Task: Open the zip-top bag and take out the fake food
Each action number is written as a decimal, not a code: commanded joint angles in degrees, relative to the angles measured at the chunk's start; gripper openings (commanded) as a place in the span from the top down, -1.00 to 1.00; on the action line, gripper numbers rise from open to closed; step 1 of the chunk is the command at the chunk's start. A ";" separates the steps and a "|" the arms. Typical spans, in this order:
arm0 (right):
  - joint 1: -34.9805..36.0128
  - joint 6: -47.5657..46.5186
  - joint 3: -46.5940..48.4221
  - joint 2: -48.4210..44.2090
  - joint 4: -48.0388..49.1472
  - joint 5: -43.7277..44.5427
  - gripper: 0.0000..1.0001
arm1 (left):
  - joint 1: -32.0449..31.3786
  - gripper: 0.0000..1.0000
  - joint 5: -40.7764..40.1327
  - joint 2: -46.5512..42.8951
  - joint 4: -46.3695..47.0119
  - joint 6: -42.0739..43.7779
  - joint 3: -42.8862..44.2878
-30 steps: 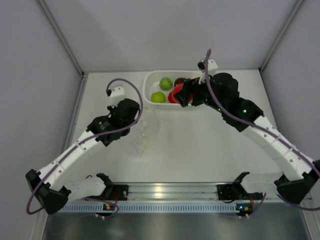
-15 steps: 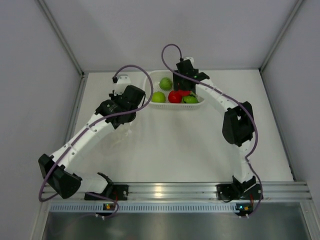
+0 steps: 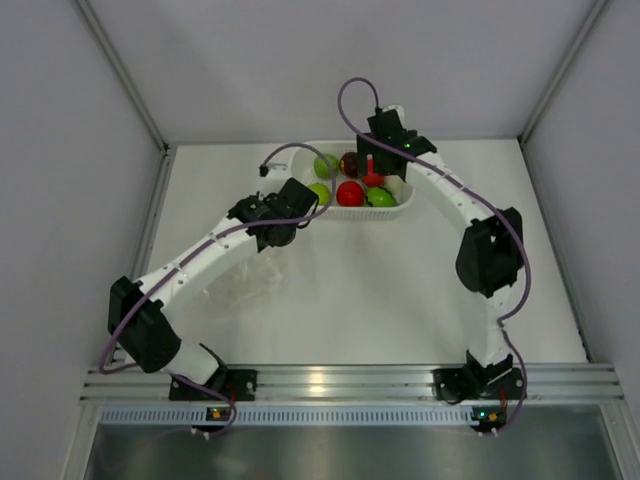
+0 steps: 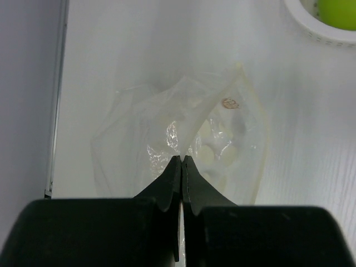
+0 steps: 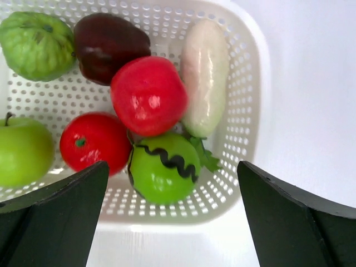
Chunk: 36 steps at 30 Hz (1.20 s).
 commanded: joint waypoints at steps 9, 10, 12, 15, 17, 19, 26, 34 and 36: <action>-0.20 -0.64 -26.67 -37.11 5.67 -8.75 -0.99 | -5.23 0.91 3.02 6.43 -0.17 -3.90 -2.01; -0.20 -0.46 -28.69 -39.13 6.29 -9.19 -0.99 | -5.49 0.77 3.37 6.17 -0.08 -4.51 -2.01; -0.11 -0.11 -33.27 -44.58 6.12 -9.55 -0.99 | -5.67 0.51 3.81 5.39 -0.08 -4.78 -1.66; -0.20 0.16 -38.28 -51.53 5.77 -9.46 -0.99 | -6.28 -0.16 3.90 3.11 -0.08 -5.22 -0.88; -0.20 0.33 -41.26 -56.26 4.98 -9.46 -0.99 | -6.55 -0.53 3.64 1.43 0.01 -5.83 -0.52; -0.11 0.68 -42.50 -58.91 3.93 -9.72 -0.99 | -6.55 -0.75 2.76 -1.81 0.01 -6.71 -0.17; -0.20 0.34 -46.01 -70.24 -2.84 -1.57 -0.98 | -6.55 -0.97 -1.45 -16.12 -0.08 -8.65 -2.27; -0.20 -2.48 -51.56 -83.08 -6.71 3.46 -0.99 | -6.46 -0.97 -3.83 -33.36 -0.34 -3.47 -9.56; -0.20 -2.48 -53.05 -86.51 -8.20 3.64 -0.99 | -6.46 -0.97 -4.62 -37.83 -0.08 -2.15 -11.93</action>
